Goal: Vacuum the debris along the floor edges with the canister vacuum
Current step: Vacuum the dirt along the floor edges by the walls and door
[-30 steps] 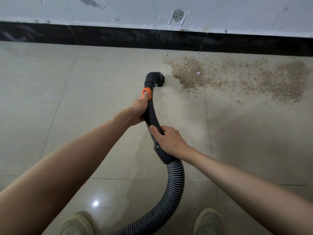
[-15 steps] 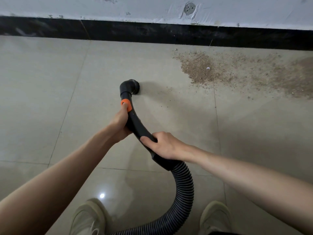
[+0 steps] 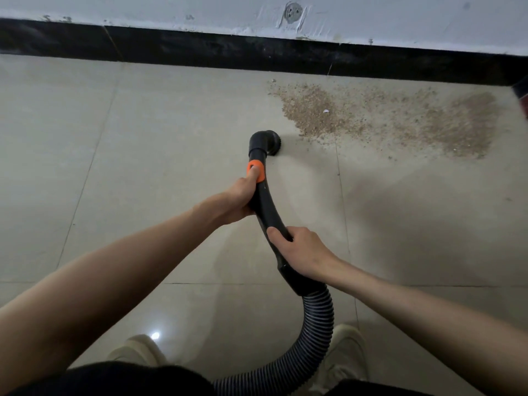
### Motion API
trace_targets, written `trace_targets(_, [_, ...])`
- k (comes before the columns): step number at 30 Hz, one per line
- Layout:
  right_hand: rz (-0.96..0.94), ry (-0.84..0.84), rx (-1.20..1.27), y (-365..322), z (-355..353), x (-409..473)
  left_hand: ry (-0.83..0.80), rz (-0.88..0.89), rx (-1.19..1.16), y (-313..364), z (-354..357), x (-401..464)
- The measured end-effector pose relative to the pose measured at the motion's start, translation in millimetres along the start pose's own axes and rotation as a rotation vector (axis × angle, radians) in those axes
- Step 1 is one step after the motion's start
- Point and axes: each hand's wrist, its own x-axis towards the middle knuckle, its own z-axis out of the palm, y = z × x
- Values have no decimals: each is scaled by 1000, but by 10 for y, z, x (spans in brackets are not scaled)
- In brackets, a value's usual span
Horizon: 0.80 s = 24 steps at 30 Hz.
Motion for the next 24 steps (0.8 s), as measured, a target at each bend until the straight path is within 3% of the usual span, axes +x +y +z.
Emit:
trace_targets(10, [39,16,22,-26,-40,52,-70,-2,17,67,52,108])
trace_targets(24, [-45,-239,-134,-168,83,-90,157,10,-80,-118,-356,-233])
